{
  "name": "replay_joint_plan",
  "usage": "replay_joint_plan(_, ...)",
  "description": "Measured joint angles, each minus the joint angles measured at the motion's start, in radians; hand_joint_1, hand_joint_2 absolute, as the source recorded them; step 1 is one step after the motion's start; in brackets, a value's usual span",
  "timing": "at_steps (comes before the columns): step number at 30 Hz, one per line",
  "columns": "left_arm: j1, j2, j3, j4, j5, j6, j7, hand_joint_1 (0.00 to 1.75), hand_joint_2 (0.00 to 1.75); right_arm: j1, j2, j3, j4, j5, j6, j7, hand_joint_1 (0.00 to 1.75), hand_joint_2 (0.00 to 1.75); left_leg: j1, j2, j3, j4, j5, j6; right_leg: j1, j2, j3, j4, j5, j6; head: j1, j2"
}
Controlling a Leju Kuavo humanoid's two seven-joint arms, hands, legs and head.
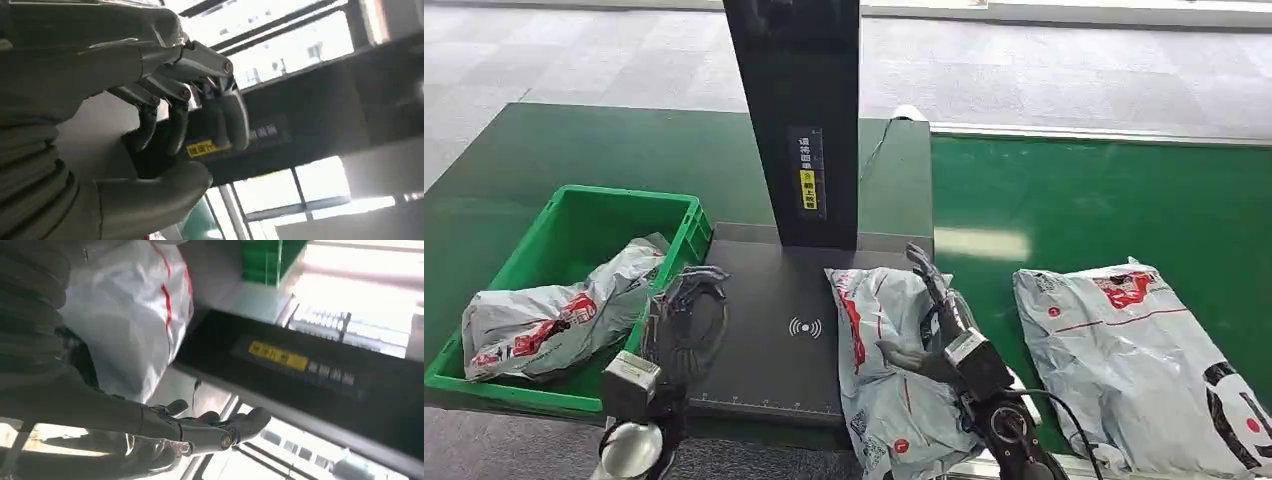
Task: Moved the parcel from conveyor to table for the left to box.
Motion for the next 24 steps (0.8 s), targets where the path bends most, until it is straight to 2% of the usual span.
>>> replay_joint_plan(3, -0.021, 0.002, -0.065, -0.015, -0.133, 0.021, 0.040, 0.00, 1.75, -0.020, 0.000, -0.027, 0.000, 0.016, -0.089, 0.011, 0.00, 1.75, 0.000, 0.001, 0.000, 0.000, 0.000, 0.000, 0.000, 0.000, 0.000, 0.000, 0.000, 0.000, 0.000, 0.000)
replay_joint_plan(7, -0.042, 0.006, -0.110, -0.021, -0.170, 0.047, 0.057, 0.00, 1.75, -0.028, 0.000, -0.043, 0.000, 0.033, -0.114, 0.018, 0.00, 1.75, 0.000, 0.001, 0.000, 0.000, 0.000, 0.000, 0.000, 0.001, 0.000, 0.000, 0.000, 0.000, 0.000, 0.000)
replay_joint_plan(12, -0.107, 0.008, -0.172, 0.017, -0.366, 0.098, 0.210, 0.00, 1.75, -0.048, -0.002, -0.063, 0.000, 0.182, -0.272, 0.079, 0.00, 1.75, 0.000, 0.001, 0.000, 0.000, 0.000, 0.000, 0.000, 0.001, -0.001, 0.000, 0.000, 0.000, 0.000, 0.000)
replay_joint_plan(18, -0.186, -0.014, -0.245, 0.156, -0.481, 0.034, 0.366, 0.00, 1.75, -0.070, -0.002, -0.096, 0.005, 0.275, -0.406, 0.132, 0.00, 1.75, 0.000, 0.001, 0.000, 0.001, 0.000, 0.000, 0.000, 0.001, -0.001, 0.000, 0.000, 0.000, 0.000, 0.000)
replay_joint_plan(24, -0.256, -0.039, -0.300, 0.318, -0.544, -0.098, 0.488, 0.00, 1.75, -0.076, -0.003, -0.132, 0.006, 0.309, -0.413, 0.187, 0.00, 1.75, 0.000, 0.001, -0.001, 0.000, 0.000, 0.000, 0.000, 0.001, -0.001, 0.000, 0.001, 0.000, 0.000, 0.000)
